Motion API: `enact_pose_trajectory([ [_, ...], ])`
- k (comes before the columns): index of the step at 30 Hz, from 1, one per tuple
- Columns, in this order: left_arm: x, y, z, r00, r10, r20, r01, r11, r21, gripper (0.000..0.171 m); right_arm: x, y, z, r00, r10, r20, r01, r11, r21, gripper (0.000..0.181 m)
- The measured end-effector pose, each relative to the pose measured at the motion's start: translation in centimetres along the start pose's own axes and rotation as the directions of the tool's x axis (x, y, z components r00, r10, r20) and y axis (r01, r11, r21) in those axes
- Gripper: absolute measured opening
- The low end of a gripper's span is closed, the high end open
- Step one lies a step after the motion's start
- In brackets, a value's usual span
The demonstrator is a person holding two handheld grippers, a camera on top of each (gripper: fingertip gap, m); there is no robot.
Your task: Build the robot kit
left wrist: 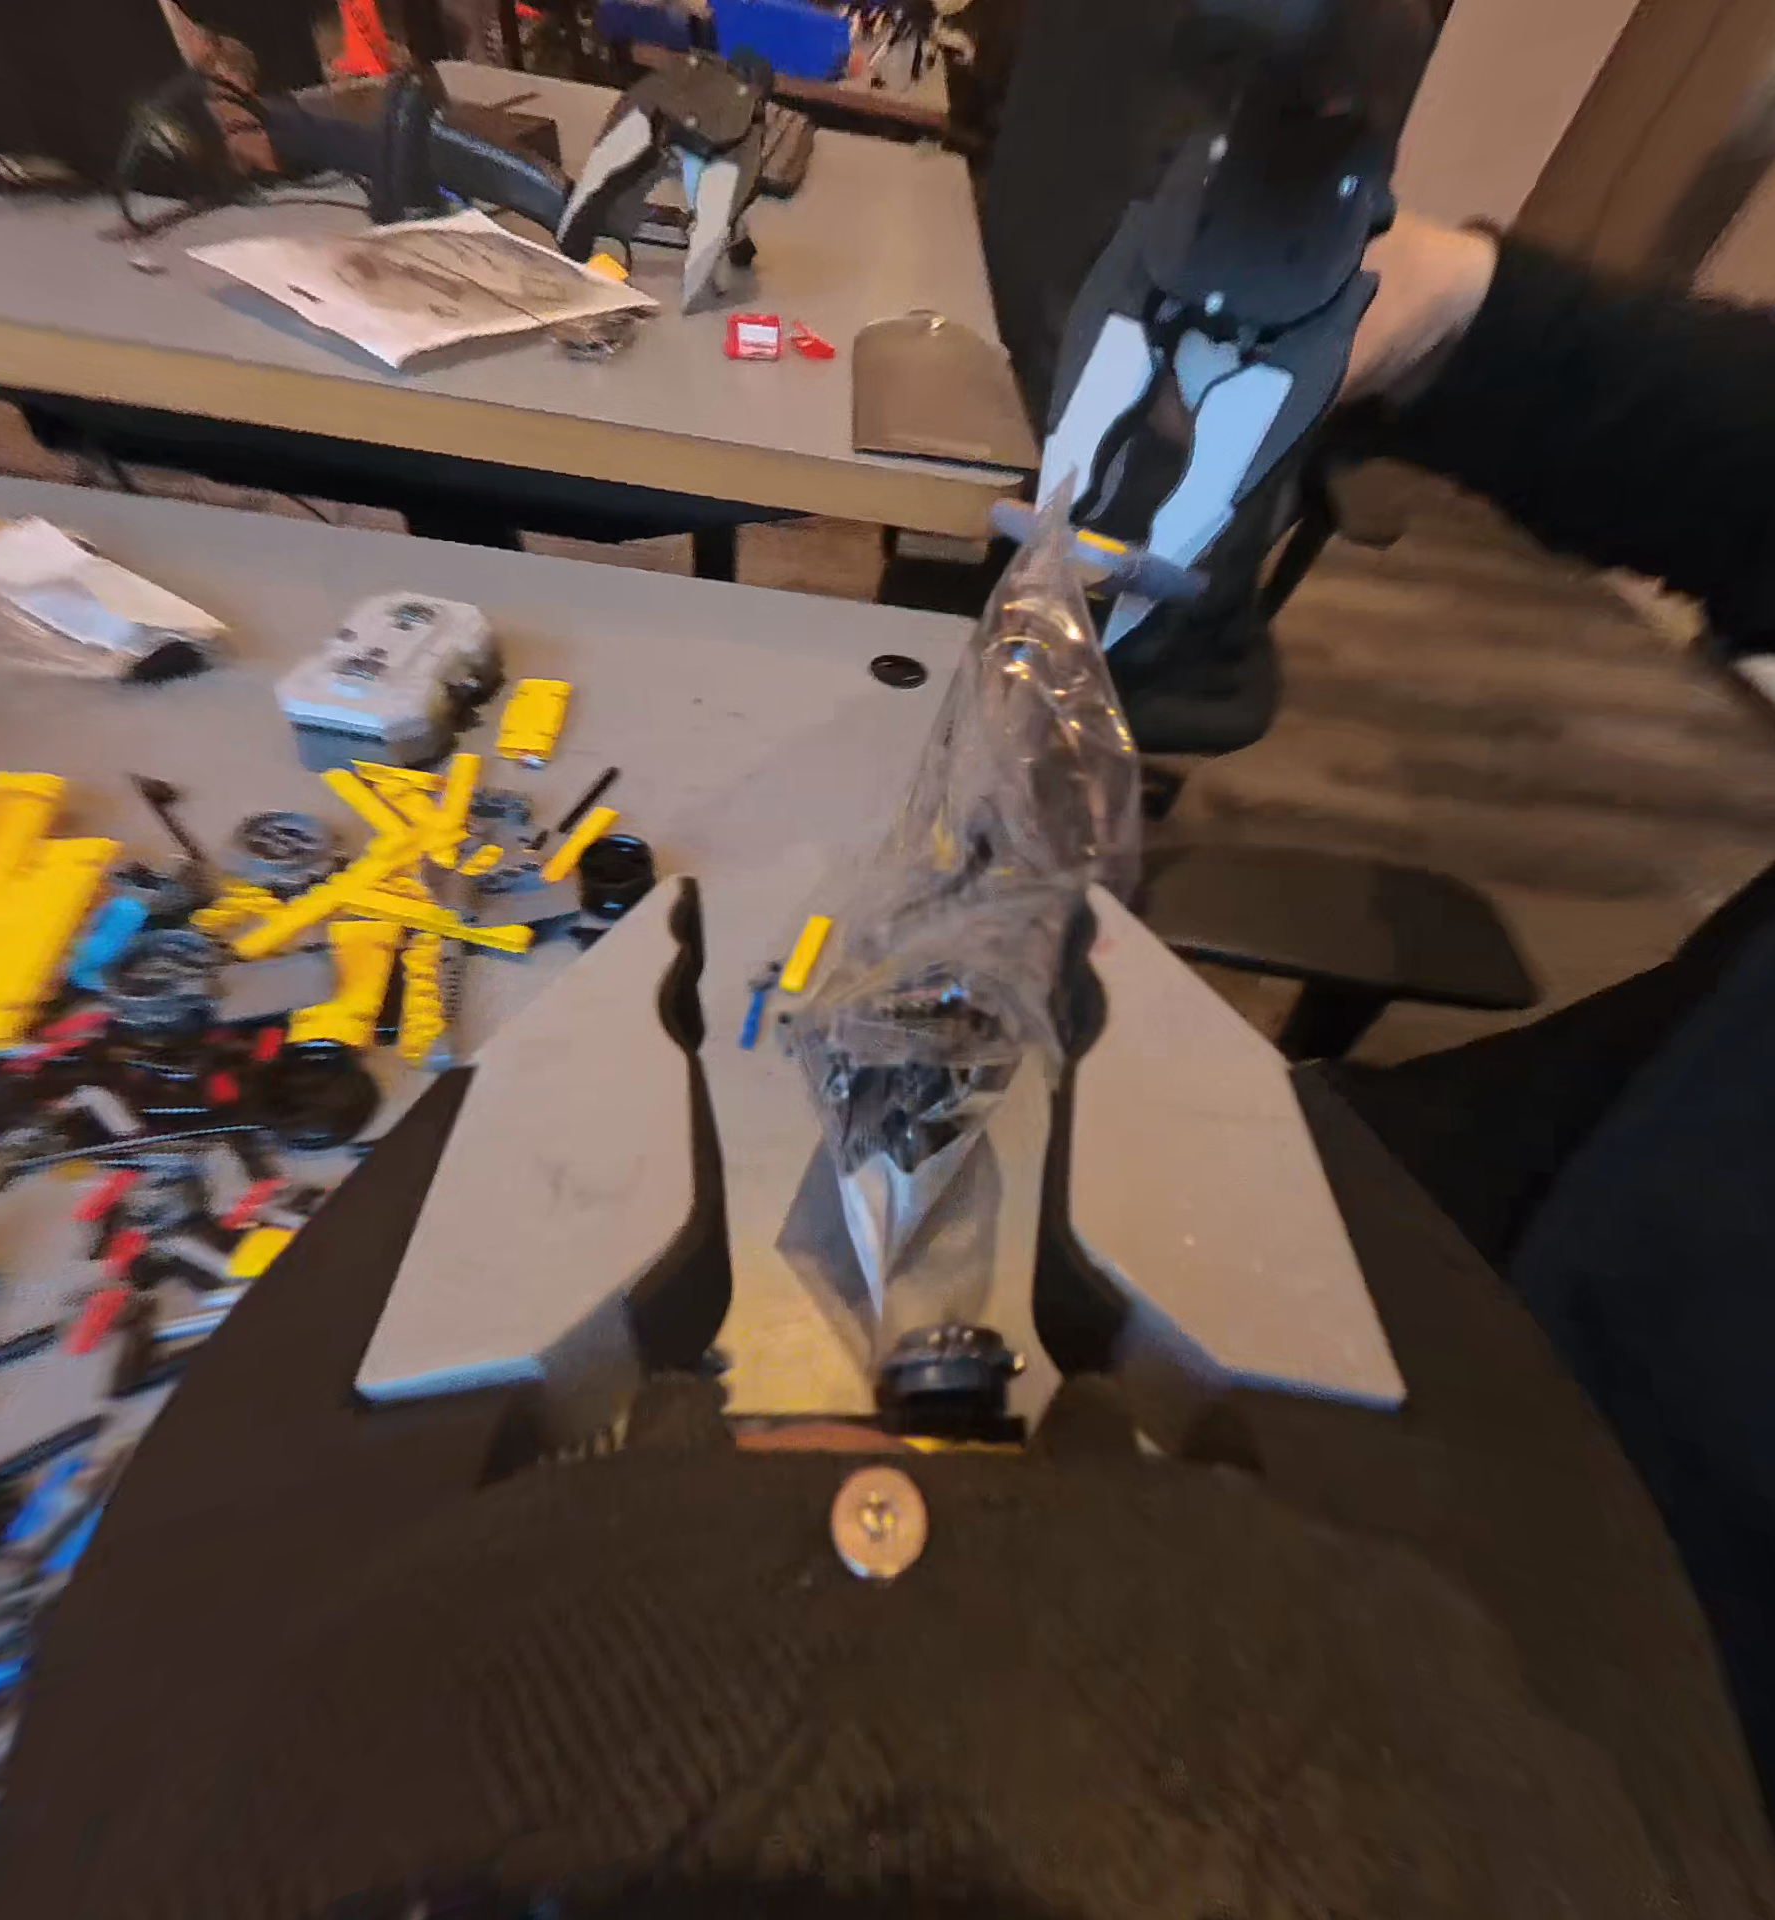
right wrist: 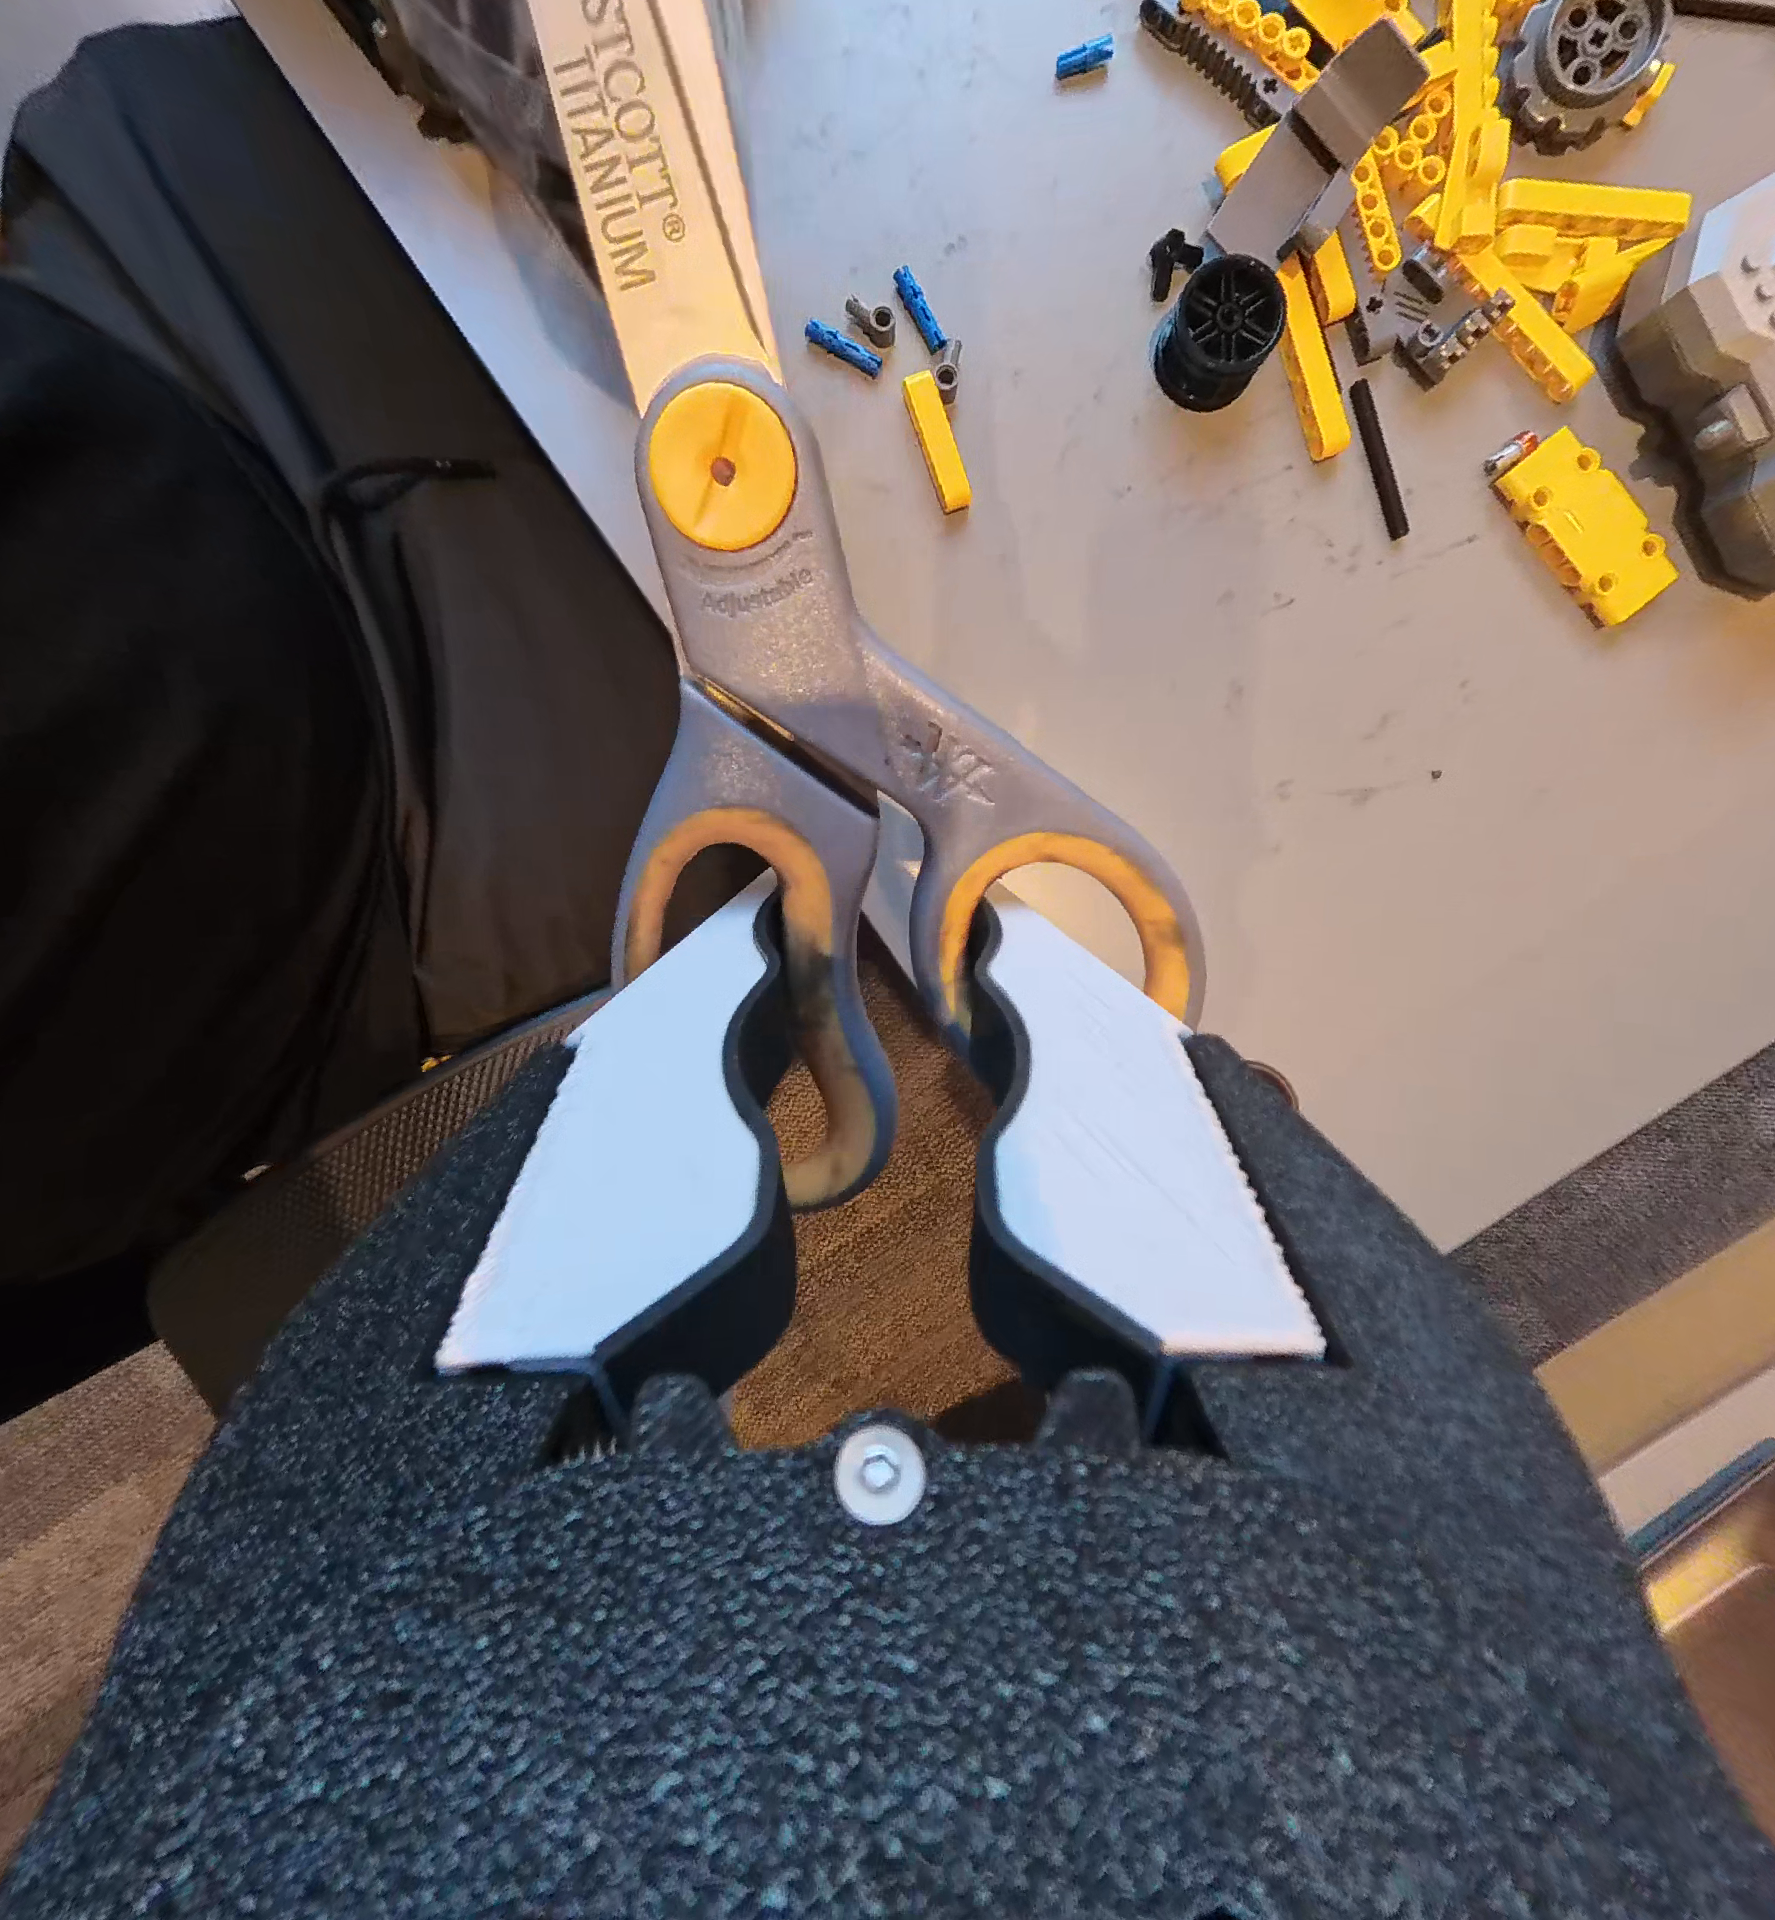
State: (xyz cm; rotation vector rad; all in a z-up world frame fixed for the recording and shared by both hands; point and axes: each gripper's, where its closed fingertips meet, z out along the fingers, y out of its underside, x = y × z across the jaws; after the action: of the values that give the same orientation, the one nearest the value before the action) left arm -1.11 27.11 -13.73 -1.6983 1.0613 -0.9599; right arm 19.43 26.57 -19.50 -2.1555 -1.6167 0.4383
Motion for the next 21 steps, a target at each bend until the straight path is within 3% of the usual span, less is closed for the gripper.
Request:
enact_pose_trajectory([
  [3,1.2,0.8,1.4,0.986,-0.125,-0.110,0.127,0.992,0.015,0.063,0.3,0.3,-0.2,1.000,0.000,-0.006,0.000,1.000,-0.014,0.028],
  [5,2.1,1.1,1.6,0.967,-0.197,-0.161,0.202,0.979,0.013,0.075,0.5,0.6,-0.3,1.000,0.020,-0.007,-0.020,1.000,-0.017,0.028],
  [7,2.5,0.3,0.6,0.959,-0.219,-0.182,0.238,0.967,0.089,0.076,0.2,0.9,-0.2,0.999,0.033,0.005,-0.033,0.999,-0.009,0.028],
  [11,2.2,1.3,-0.1,0.985,-0.168,-0.048,0.170,0.985,0.036,0.088,0.2,0.9,0.0,0.999,0.035,0.001,-0.035,0.999,0.007,0.028],
  [14,2.9,2.6,1.9,0.983,-0.183,-0.027,0.182,0.982,-0.049,0.096,0.3,0.8,0.3,0.999,0.046,0.006,-0.046,0.999,0.021,0.027],
  [17,2.8,2.6,3.7,0.973,-0.231,-0.011,0.230,0.970,-0.073,0.079,0.2,0.8,0.5,0.998,0.055,0.011,-0.055,0.998,0.035,0.028],
  [18,2.5,2.1,3.8,0.972,-0.235,0.001,0.235,0.970,-0.058,0.057,0.2,0.9,0.6,0.998,0.058,0.012,-0.058,0.998,0.036,0.028],
  [21,1.3,1.0,3.3,0.984,-0.162,0.071,0.169,0.981,-0.092,0.051,0.3,1.2,0.5,0.998,0.067,0.007,-0.067,0.997,0.037,0.028],
])
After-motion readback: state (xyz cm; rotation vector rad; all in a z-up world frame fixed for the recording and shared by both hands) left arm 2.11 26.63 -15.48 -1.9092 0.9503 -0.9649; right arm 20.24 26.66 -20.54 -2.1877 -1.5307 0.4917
